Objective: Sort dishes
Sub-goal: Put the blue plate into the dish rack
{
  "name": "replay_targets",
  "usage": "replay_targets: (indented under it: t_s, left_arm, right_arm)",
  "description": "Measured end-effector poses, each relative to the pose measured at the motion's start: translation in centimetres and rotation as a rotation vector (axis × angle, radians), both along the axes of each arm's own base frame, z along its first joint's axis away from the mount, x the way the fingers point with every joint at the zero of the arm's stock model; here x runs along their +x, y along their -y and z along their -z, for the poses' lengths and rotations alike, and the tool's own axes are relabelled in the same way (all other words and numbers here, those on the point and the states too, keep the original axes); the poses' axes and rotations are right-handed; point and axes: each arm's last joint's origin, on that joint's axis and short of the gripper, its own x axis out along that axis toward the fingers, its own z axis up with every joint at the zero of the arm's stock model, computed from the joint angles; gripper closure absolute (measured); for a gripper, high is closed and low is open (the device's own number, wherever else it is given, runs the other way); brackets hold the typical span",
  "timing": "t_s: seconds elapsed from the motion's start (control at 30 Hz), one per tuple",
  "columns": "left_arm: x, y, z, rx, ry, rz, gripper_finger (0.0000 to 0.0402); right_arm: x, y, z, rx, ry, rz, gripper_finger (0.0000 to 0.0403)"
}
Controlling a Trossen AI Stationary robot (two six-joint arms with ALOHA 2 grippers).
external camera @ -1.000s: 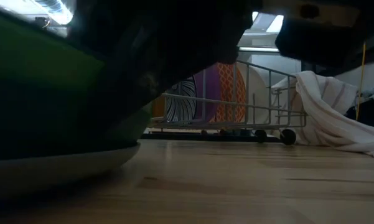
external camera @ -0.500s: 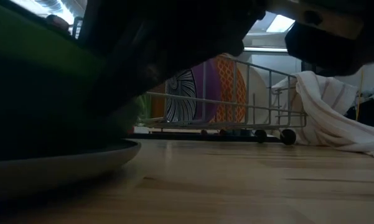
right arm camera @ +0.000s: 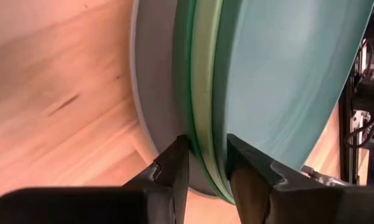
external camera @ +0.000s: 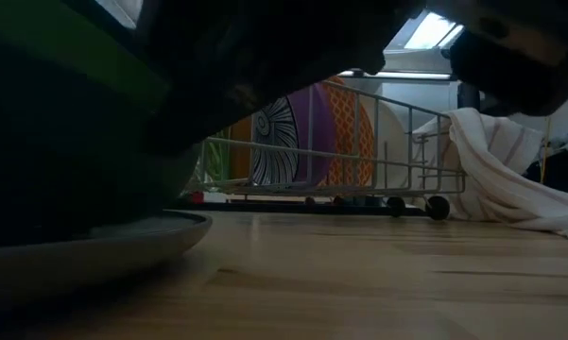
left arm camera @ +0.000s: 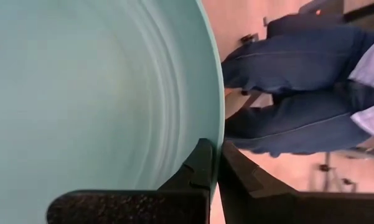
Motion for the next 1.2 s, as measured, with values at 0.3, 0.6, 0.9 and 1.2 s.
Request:
replay_targets:
  t_s: [0.3,0.6,0.9,1.2]
  left_arm:
    - [0.1,-0.2,-0.1,-0.006,-0.014,-0.021,0.0401]
    - [-0.1,-0.5,0.2,0.037,-0.034,-0.002,0.0401]
    - [-0.2,-0.8,0.4,0.077,-0.047,0.003,0.0401]
    - [0.0,-1.2,0.6,0.105,-0.054,0.004,0.0401]
  right_arm:
    - [-0.7,-0.9,-0.2,-0.079,0.057,0.025,0.0301]
    - [-0.7,-1.0,-0.1,-0.042,0.04,0.01,0.0302]
    - [-1.6,-1.7,0.0,-0.071,0.025,-0.001,0.0302]
    - [-2.5,-2.9,0.3,0.099,-0.102,-0.082,0.0302]
